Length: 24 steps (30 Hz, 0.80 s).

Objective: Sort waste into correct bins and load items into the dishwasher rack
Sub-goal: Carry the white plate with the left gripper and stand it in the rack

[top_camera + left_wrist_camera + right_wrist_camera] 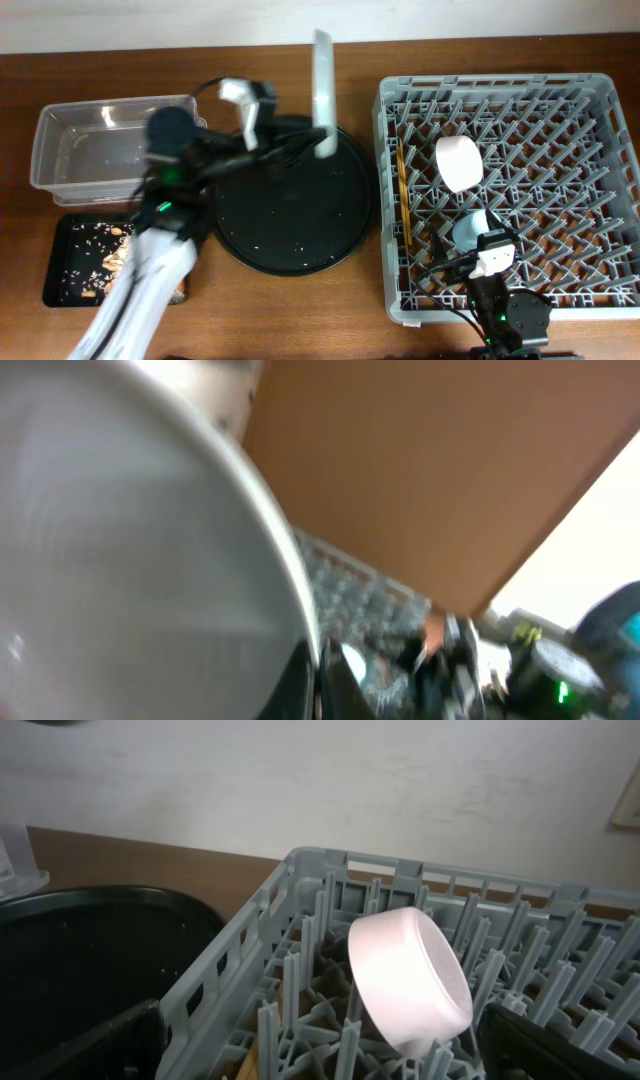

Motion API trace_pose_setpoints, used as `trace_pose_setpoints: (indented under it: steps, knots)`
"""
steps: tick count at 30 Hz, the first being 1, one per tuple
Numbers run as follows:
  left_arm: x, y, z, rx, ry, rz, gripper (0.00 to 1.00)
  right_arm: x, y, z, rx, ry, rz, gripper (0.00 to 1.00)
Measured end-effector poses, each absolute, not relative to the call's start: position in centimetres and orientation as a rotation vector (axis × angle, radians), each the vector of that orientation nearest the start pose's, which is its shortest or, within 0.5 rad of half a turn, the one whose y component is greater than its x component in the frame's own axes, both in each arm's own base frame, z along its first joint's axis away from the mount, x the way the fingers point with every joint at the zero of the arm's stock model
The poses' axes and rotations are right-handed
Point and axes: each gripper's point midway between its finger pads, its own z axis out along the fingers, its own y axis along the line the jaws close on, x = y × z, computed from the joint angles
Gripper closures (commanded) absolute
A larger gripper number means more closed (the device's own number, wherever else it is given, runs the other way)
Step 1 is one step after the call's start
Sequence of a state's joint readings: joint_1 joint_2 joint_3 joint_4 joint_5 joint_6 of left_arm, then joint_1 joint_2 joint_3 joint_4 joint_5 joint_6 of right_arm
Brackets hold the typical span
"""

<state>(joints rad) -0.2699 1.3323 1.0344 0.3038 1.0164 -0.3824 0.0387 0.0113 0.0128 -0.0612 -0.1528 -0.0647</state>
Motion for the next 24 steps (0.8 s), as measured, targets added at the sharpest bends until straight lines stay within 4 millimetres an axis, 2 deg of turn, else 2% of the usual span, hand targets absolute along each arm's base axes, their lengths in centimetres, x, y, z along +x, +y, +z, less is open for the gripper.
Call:
trace_pose_setpoints:
  steps: [2,3,4,5,7,8,9,11,12,14,15,17,19,20,22,24]
  knots:
    - [33.2,-27.4,34.6,0.755,1.519,-1.377,1.0,24.3,3.6,16.2,-0.201,1.618,0.104,0.02]
    - [33.8,-29.5,33.3,0.71,1.539,-1.46,1.0,24.3,3.6,16.2,-0.201,1.618,0.104,0.02]
    - [33.8,-32.2,30.4,0.701,1.6,-1.542,1.0,24.3,3.6,16.2,-0.202,1.617,0.104,0.02]
    - [34.1,-33.8,28.8,0.653,1.641,-1.583,1.0,24.3,3.6,16.2,-0.201,1.619,0.104,0.02]
    - [34.3,-35.9,25.7,0.577,1.746,-1.63,1.0,24.3,3.6,16.2,-0.201,1.618,0.104,0.02]
    - [34.4,-37.1,23.7,0.524,1.813,-1.647,0.95,24.3,3.6,16.2,-0.202,1.618,0.104,0.02]
    - [34.6,-37.2,23.3,0.504,1.827,-1.647,0.86,24.3,3.6,16.2,-0.201,1.618,0.105,0.02]
    - [35.1,-37.1,23.0,0.457,1.843,-1.643,0.79,24.3,3.6,16.2,-0.202,1.619,0.105,0.02]
    - [35.2,-37.0,23.0,0.451,1.844,-1.639,0.64,24.3,3.6,16.2,-0.201,1.619,0.105,0.02]
    - [35.4,-37.0,23.0,0.445,1.844,-1.634,0.04,24.3,3.6,16.2,-0.201,1.618,0.104,0.02]
    - [35.5,-36.8,22.6,0.435,1.864,-1.627,0.01,24.3,3.6,16.2,-0.202,1.619,0.105,0.02]
    - [36.3,-35.8,20.6,0.382,1.971,-1.591,0.01,24.3,3.6,16.2,-0.202,1.618,0.105,0.02]
    - [36.9,-34.0,18.1,0.33,2.094,-1.523,0.01,24.3,3.6,16.3,-0.202,1.617,0.105,0.02]
    - [37.3,-31.9,16.6,0.279,2.19,-1.443,0.01,24.3,3.6,16.2,-0.201,1.618,0.104,0.02]
    - [37.2,-28.6,17.1,0.264,2.247,-1.316,0.01,24.3,3.6,16.3,-0.201,1.617,0.104,0.02]
    - [35.4,-25.4,19.1,0.271,2.291,-1.179,0.01,24.3,3.6,16.2,-0.201,1.618,0.105,0.02]
